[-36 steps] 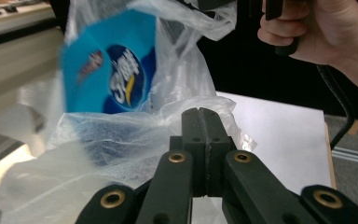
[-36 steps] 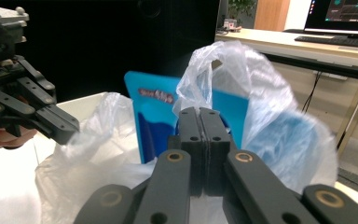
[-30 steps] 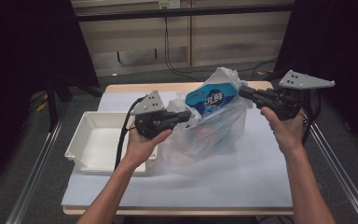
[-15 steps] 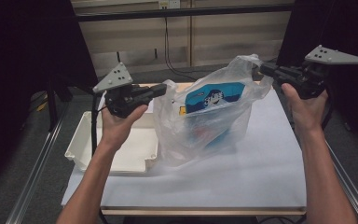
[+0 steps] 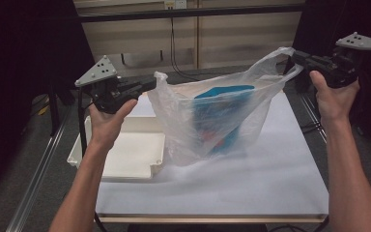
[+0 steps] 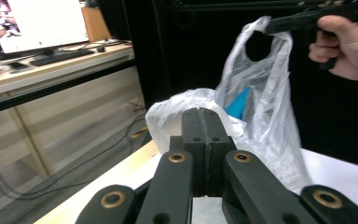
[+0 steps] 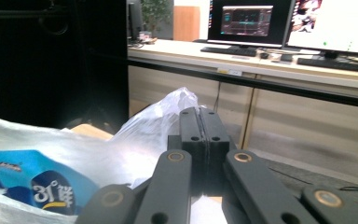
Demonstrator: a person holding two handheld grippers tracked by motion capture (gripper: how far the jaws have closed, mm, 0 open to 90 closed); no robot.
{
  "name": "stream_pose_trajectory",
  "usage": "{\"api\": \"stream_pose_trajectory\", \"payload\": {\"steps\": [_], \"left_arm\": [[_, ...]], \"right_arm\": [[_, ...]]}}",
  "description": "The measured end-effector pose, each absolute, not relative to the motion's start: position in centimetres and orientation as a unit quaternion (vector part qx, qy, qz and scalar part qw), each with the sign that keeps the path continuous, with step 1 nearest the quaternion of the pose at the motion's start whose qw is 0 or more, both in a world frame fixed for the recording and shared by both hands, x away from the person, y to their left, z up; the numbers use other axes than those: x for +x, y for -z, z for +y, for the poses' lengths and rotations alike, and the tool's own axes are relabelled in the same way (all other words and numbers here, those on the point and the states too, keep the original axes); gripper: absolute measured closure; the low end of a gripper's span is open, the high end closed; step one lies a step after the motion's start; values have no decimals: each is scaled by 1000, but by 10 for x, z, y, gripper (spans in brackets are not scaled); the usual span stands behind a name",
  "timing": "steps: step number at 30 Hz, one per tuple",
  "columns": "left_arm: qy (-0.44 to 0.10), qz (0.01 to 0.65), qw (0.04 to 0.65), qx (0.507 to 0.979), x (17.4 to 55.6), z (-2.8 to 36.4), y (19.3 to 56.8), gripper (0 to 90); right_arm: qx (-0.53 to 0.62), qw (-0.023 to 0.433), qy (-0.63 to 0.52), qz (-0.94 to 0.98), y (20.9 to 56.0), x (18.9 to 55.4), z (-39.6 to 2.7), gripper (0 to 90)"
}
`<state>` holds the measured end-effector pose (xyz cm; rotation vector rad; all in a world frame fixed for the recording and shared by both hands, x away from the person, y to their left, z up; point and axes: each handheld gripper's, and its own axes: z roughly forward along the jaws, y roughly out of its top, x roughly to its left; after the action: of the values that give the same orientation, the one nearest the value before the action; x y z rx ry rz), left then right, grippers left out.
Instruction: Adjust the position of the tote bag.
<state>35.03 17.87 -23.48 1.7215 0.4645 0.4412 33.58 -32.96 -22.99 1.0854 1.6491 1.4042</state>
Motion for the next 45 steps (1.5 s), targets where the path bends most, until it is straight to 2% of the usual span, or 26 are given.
{"api": "stream_pose_trajectory", "payload": {"steps": [3,11,21,30,41,45], "left_arm": [[-189,205,609,742,354,181,233,900],[-182,218,605,744,363,180,246,900],[-170,213,606,747,348,188,280,900],[-161,217,595,757,346,191,303,900],[-143,228,575,773,342,189,338,900],[-144,235,566,778,343,190,344,900]], "right_arm": [[427,363,-542,626,228,336,-333,900],[438,346,-540,629,240,348,-329,900],[442,323,-515,660,288,346,-316,900],[463,317,-503,657,314,338,-334,900],[473,292,-516,652,354,329,-329,900],[475,298,-506,655,361,328,-326,900]]}}
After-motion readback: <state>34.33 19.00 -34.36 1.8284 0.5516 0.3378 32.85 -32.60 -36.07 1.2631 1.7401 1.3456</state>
